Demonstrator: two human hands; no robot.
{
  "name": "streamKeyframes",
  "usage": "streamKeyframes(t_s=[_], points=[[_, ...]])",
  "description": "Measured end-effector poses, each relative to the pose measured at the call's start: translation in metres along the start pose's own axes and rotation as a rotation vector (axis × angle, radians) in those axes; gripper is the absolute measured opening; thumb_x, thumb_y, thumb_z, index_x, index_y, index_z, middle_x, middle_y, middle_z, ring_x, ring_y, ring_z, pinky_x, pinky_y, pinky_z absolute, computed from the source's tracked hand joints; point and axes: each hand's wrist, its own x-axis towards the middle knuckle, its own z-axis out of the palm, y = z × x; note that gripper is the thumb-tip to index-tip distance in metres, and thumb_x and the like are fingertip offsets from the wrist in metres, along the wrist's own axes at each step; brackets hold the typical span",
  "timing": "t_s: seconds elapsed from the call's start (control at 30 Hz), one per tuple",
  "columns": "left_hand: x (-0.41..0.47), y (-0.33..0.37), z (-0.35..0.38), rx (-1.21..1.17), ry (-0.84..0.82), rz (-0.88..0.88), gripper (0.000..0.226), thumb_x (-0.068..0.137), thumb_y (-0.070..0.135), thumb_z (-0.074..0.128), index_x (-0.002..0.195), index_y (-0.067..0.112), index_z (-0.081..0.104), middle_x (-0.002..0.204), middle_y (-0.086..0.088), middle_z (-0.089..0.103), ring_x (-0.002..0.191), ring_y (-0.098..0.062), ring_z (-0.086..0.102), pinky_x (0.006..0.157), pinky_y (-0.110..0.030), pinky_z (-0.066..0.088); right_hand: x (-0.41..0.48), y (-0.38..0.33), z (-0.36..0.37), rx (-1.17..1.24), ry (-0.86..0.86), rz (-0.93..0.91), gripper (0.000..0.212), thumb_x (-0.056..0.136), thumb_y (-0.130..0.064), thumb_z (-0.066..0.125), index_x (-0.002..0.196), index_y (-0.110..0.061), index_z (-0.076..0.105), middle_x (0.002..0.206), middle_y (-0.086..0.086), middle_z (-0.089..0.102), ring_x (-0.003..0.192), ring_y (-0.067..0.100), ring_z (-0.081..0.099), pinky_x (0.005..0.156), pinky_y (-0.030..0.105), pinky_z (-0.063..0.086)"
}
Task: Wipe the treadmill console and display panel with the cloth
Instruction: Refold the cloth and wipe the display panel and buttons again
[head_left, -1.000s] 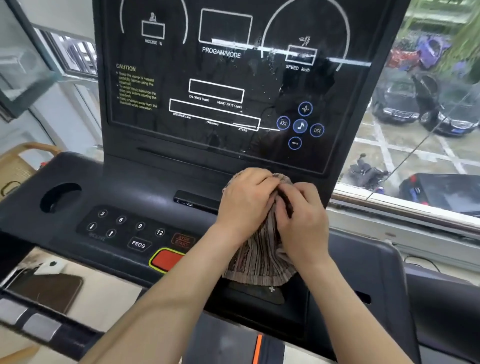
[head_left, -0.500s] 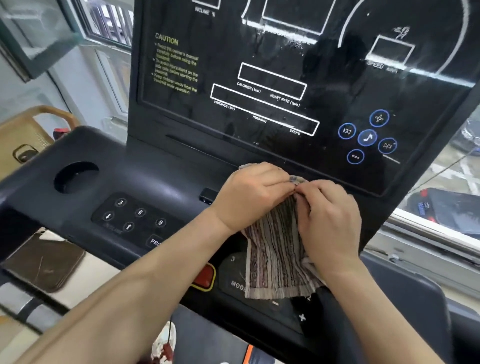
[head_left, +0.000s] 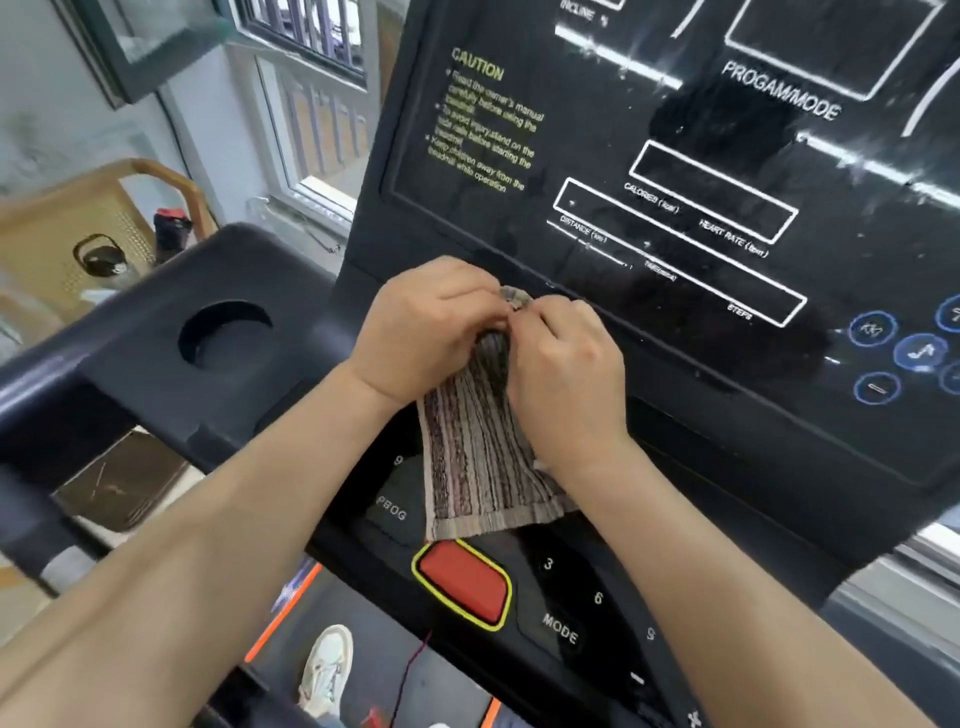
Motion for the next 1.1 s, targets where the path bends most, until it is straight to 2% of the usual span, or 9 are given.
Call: streamKeyframes(t_s=[0.1,0.3,0.4,0.67,0.77,0.87,0.97,1.03,1.1], points=[[-0.002,-0.022,-0.015,0.024,0.017,-0.034,0.031,0.097,0.015,0.049,0.082,0.008,0.074,0.089,-0.007,0.071,0.081,-0.028,0.065,0.072,-0.036,0.055,0.020,-0.017,0.018,0.053,-0.024,-0.006,0.008,0.077,0.006,0.064,0.077,-0.001,0.067,0.072,0.009,0.058,0.066,0.028,0.053,0.045,0.037,0.047],[-0.007,-0.029,-0.026,0.046,-0.024,-0.235,0.017,0.085,0.014,0.060,0.089,0.009,0.075,0.095,-0.006,0.073,0.087,-0.027,0.067,0.078,-0.034,0.054,0.034,-0.036,0.024,0.072,-0.052,0.036,0.016,0.067,0.012,0.068,0.078,0.000,0.065,0.074,0.011,0.056,0.066,0.028,0.052,0.046,0.029,0.038],[-0.006,-0.007,-0.024,0.083,-0.037,-0.315,0.016,0.085,0.013,0.061,0.091,0.008,0.076,0.094,-0.008,0.072,0.087,-0.030,0.066,0.077,-0.036,0.053,0.021,-0.025,0.013,0.011,-0.089,0.012,0.015,0.073,0.006,0.070,0.085,-0.003,0.069,0.076,0.008,0.058,0.069,0.026,0.052,0.052,0.025,0.031],[0.007,0.093,0.016,0.009,-0.109,-0.184,0.023,0.080,0.015,0.053,0.084,0.012,0.076,0.086,-0.003,0.071,0.079,-0.028,0.063,0.069,-0.032,0.045,-0.050,0.040,-0.055,-0.033,-0.111,0.152,0.026,0.072,0.009,0.064,0.094,-0.002,0.068,0.081,0.009,0.054,0.074,0.028,0.051,0.052,0.035,0.045],[0.014,0.156,0.046,-0.099,-0.145,-0.147,0.018,0.080,0.013,0.055,0.077,0.010,0.073,0.079,-0.004,0.067,0.075,-0.027,0.060,0.067,-0.038,0.046,-0.094,0.075,-0.096,-0.071,-0.106,0.285,0.036,0.068,0.012,0.066,0.101,-0.003,0.069,0.082,0.009,0.054,0.076,0.029,0.052,0.055,0.032,0.039],[0.020,0.208,0.074,-0.224,-0.214,-0.083,0.022,0.079,0.014,0.051,0.073,0.008,0.071,0.075,-0.005,0.063,0.074,-0.027,0.057,0.068,-0.039,0.044,-0.129,0.101,-0.129,-0.091,-0.083,0.444,0.028,0.071,0.011,0.068,0.093,-0.005,0.073,0.077,0.010,0.057,0.070,0.031,0.055,0.061,0.028,0.036],[0.023,0.224,0.080,-0.265,-0.290,-0.019,0.028,0.082,0.019,0.048,0.082,0.008,0.074,0.083,-0.005,0.067,0.083,-0.027,0.060,0.071,-0.040,0.050,-0.144,0.108,-0.146,-0.065,-0.001,0.560,0.024,0.076,0.007,0.070,0.090,-0.011,0.075,0.079,0.007,0.062,0.071,0.027,0.059,0.063,0.024,0.037],[0.021,0.216,0.072,-0.258,-0.235,-0.069,0.024,0.086,0.020,0.055,0.094,0.009,0.075,0.094,-0.004,0.069,0.091,-0.024,0.061,0.075,-0.036,0.053,-0.135,0.102,-0.145,-0.013,0.119,0.563,0.020,0.082,0.003,0.069,0.094,-0.011,0.075,0.085,0.005,0.065,0.078,0.018,0.058,0.070,0.018,0.038],[0.020,0.197,0.064,-0.212,-0.179,-0.129,0.015,0.082,0.014,0.068,0.096,0.012,0.074,0.096,-0.002,0.069,0.093,-0.023,0.061,0.072,-0.035,0.055,-0.122,0.092,-0.129,-0.005,0.146,0.502,0.015,0.087,-0.003,0.064,0.099,-0.006,0.073,0.094,0.007,0.066,0.086,0.017,0.058,0.079,0.021,0.044]])
